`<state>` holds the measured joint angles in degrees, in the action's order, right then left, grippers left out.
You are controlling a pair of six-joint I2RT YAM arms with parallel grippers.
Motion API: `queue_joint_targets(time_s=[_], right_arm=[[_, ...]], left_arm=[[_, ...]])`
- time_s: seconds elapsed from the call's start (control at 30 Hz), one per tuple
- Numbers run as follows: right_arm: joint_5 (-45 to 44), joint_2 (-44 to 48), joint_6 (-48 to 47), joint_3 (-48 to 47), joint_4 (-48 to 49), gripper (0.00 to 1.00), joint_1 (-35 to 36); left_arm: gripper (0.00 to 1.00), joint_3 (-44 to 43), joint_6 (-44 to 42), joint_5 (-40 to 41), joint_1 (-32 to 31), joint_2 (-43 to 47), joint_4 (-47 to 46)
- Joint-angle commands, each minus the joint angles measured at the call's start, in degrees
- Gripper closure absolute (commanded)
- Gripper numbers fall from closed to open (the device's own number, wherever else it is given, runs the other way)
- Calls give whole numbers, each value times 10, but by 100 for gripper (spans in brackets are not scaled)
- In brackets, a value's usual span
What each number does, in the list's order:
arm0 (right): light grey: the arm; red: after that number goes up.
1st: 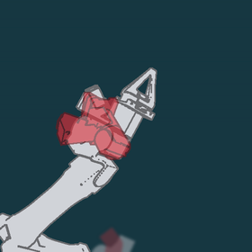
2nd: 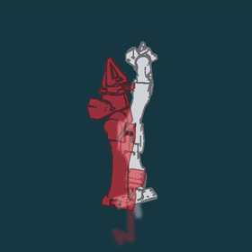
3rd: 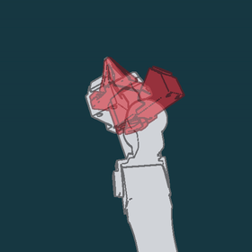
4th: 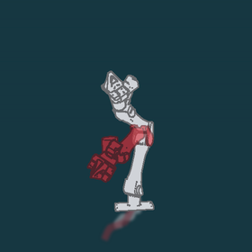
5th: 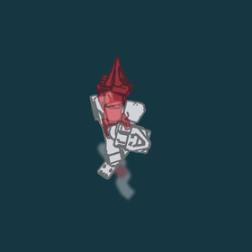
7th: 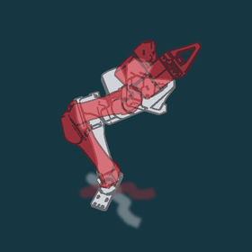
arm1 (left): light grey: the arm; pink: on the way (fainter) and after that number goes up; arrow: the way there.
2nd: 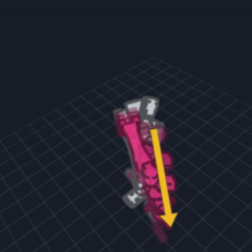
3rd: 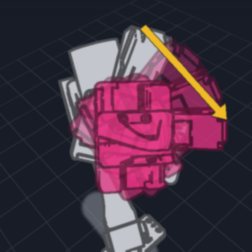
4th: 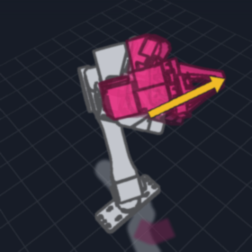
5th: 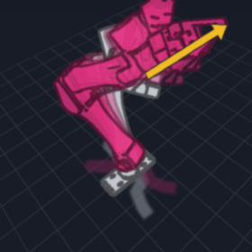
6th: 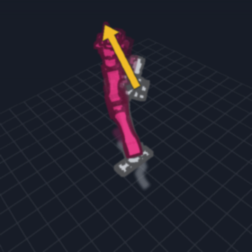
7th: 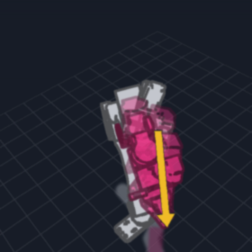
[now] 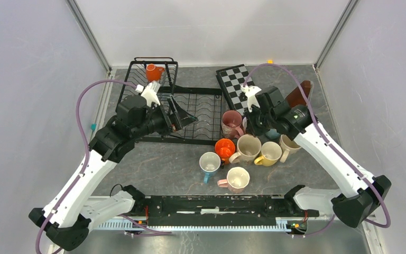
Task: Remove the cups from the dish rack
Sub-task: Place the cup into the cup.
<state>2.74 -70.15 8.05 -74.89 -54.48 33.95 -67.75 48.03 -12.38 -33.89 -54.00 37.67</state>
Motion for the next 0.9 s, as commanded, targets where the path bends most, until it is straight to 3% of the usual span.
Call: queue_joint_targets(time_s=[0.0,0.37,0.57,0.87], right_arm=[[9,25,2,28,22,100,14],[-13,27,20,8,13,100,38],[-33,-25,41,-33,20,100,113],[-33,-96,83,-35,68,100,227]], left_arm=[[0,-3,-24,8,-1,14,-2],[0,7,-24,1,-1,17,-10],[0,13,-25,8,-1,31,-8],[0,-41,-26,170,-1,103,53]])
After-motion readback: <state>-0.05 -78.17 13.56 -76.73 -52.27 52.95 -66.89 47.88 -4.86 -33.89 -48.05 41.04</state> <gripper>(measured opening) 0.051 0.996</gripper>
